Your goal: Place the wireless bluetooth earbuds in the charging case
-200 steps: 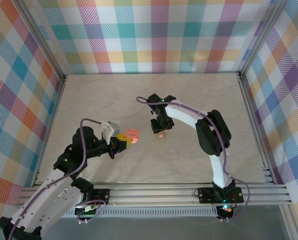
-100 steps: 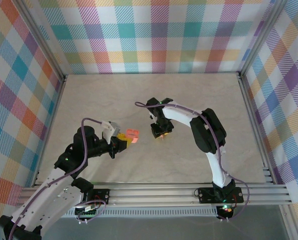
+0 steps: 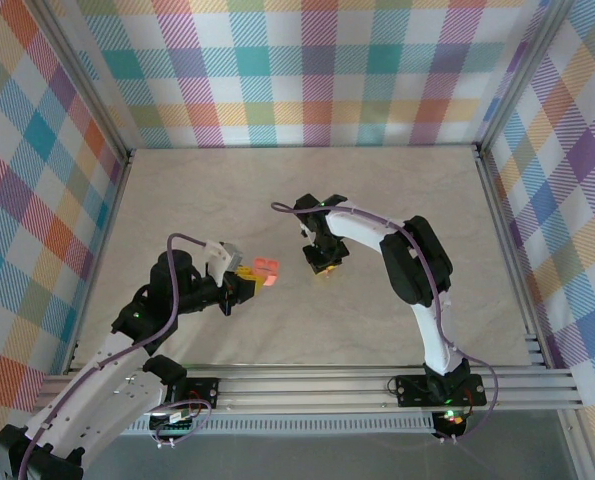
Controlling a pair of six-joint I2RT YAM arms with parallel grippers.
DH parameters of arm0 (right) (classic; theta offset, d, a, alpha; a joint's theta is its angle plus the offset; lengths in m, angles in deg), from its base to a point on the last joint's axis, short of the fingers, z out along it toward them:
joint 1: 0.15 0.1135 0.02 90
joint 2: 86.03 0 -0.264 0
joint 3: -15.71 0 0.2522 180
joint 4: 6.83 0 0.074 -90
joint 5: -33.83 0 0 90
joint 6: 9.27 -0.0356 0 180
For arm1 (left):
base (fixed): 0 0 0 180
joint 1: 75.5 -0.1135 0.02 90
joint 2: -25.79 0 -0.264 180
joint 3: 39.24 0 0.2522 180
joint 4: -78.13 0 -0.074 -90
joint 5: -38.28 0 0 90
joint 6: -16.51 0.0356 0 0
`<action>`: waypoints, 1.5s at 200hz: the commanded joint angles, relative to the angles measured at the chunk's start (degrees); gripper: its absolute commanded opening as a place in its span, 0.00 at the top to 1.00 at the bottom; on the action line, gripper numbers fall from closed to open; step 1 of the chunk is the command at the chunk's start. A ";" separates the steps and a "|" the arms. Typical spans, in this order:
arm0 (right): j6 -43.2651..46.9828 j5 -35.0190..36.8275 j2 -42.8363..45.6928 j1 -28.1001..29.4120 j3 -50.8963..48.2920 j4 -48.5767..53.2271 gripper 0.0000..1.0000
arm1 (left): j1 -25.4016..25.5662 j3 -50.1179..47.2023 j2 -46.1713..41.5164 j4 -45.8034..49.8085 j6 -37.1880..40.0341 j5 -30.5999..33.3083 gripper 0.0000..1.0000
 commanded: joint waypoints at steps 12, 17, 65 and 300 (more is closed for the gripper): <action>-1.39 -0.66 2.40 0.28 0.25 0.65 0.78 | 0.36 -2.64 -0.83 -8.30 -2.23 -1.40 1.00; -1.72 -0.32 2.99 0.29 0.07 0.51 0.78 | 0.36 -2.99 -0.97 -9.06 -2.73 -1.40 1.00; -4.73 2.50 10.72 0.29 -3.71 -2.04 0.80 | 0.36 -6.98 -1.94 -16.03 -6.55 -1.72 1.00; -3.14 15.58 49.35 17.68 -20.45 -40.89 0.84 | 7.37 -8.66 3.22 -42.57 0.52 14.75 1.00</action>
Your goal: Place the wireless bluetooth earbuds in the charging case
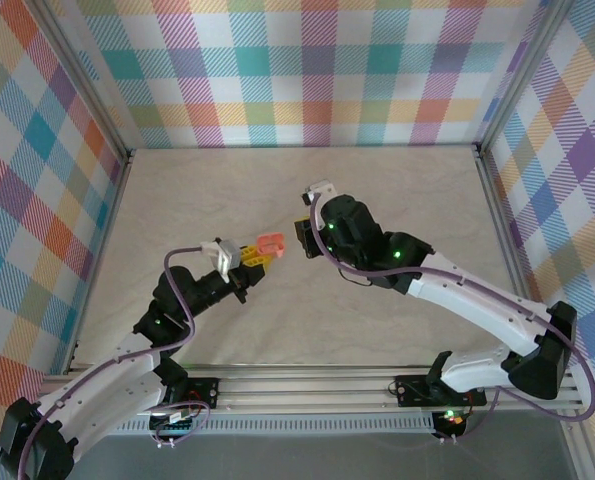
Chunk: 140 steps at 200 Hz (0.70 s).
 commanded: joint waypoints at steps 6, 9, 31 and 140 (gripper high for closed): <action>0.19 -1.34 0.57 1.04 -0.14 -7.81 0.84 | 0.99 2.84 0.38 -3.01 1.06 2.09 1.00; 0.05 -1.55 0.39 1.05 -0.06 -7.99 0.84 | 0.98 2.85 0.46 -3.01 0.97 2.19 1.00; -1.16 -2.86 -0.67 1.35 0.13 -9.02 0.84 | 1.01 3.31 0.86 -3.23 0.09 2.78 1.00; -4.14 -3.85 -3.31 2.90 0.22 -9.85 0.86 | 1.16 4.19 1.31 -2.75 -0.75 6.05 1.00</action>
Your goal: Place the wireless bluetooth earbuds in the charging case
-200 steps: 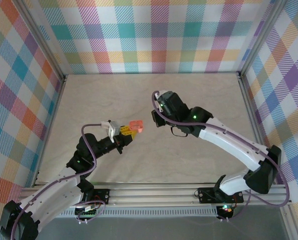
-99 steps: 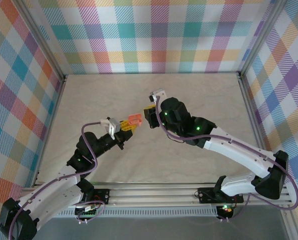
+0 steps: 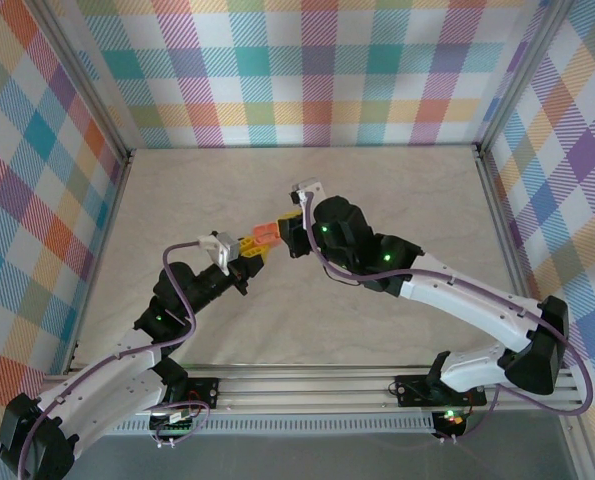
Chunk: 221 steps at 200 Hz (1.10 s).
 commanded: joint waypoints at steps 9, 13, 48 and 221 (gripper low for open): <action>-1.26 -0.73 -1.50 0.85 0.31 -1.78 0.86 | 0.81 2.28 -0.35 -2.07 -0.36 1.12 1.00; -1.29 -0.67 -1.66 0.91 0.31 -1.80 0.86 | 0.81 2.35 -0.40 -2.07 -0.37 1.13 1.00; -0.90 -0.20 -2.53 0.96 0.56 -2.03 0.86 | 0.81 2.46 -1.04 -1.46 -0.78 1.06 1.00; -3.23 -2.82 -2.49 2.79 -5.34 -2.85 0.83 | 0.81 3.73 -1.42 -2.03 -2.02 3.46 1.00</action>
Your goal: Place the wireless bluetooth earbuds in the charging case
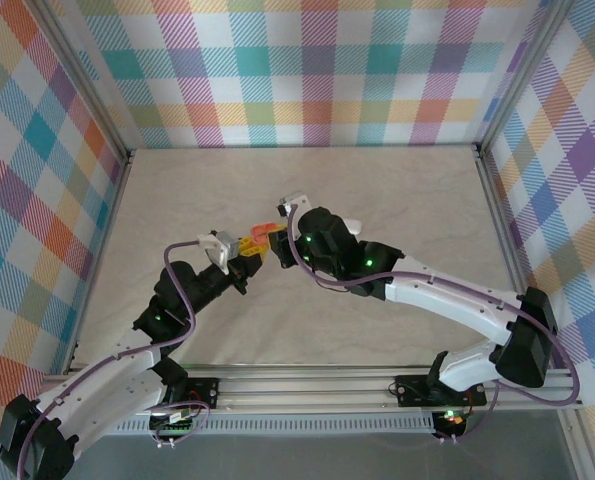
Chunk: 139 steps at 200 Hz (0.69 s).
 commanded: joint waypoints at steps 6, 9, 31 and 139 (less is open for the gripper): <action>-2.64 -2.42 0.93 0.92 -1.91 0.86 0.83 | 0.81 3.41 -0.87 -5.35 -1.73 1.13 1.00; -2.79 -2.56 0.95 0.93 -1.91 1.00 0.82 | 0.81 3.43 -0.80 -5.37 -1.82 1.07 1.00; -3.75 -3.43 0.95 1.01 -2.04 1.16 0.80 | 0.77 3.77 -0.34 -5.55 -1.92 1.06 1.00; -8.61 -3.84 3.32 0.84 1.96 4.43 0.50 | 0.81 3.67 1.88 -6.16 -4.19 -0.65 1.00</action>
